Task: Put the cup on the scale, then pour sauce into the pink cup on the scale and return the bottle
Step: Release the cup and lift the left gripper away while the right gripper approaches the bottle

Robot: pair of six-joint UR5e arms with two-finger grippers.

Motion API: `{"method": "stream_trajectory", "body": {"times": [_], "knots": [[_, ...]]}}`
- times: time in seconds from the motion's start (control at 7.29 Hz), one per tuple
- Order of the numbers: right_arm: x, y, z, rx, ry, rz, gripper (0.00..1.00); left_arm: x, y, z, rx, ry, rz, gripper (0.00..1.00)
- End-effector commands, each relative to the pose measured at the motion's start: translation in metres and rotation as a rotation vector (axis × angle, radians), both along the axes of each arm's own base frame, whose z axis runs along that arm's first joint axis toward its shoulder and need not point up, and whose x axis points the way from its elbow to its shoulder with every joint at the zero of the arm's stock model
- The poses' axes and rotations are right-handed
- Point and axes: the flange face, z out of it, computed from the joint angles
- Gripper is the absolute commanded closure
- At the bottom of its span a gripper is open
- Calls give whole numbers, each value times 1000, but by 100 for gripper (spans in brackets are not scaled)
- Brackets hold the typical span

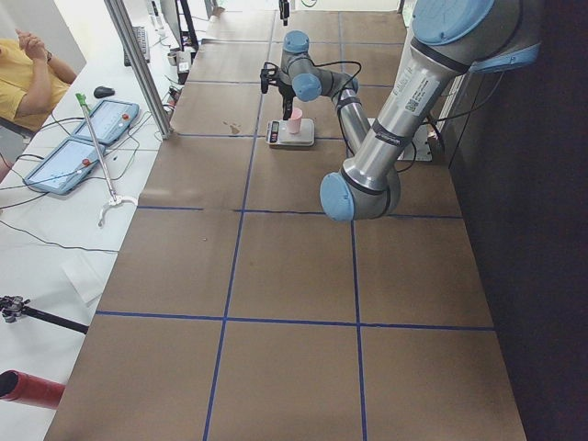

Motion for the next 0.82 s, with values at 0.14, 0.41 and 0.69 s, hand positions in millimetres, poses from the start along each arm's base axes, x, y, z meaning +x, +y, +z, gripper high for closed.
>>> {"method": "stream_trajectory", "body": {"times": [0.14, 0.41, 0.69], "knots": [[-63, 97, -23, 22, -126, 130, 0, -47, -26, 55, 105, -104, 26, 33], [-87, 130, -53, -86, -171, 177, 0, -54, -36, 66, 114, -128, 21, 32], [-161, 160, -41, 30, -40, 266, 0, -91, -57, 101, 196, -209, 56, 30]]}}
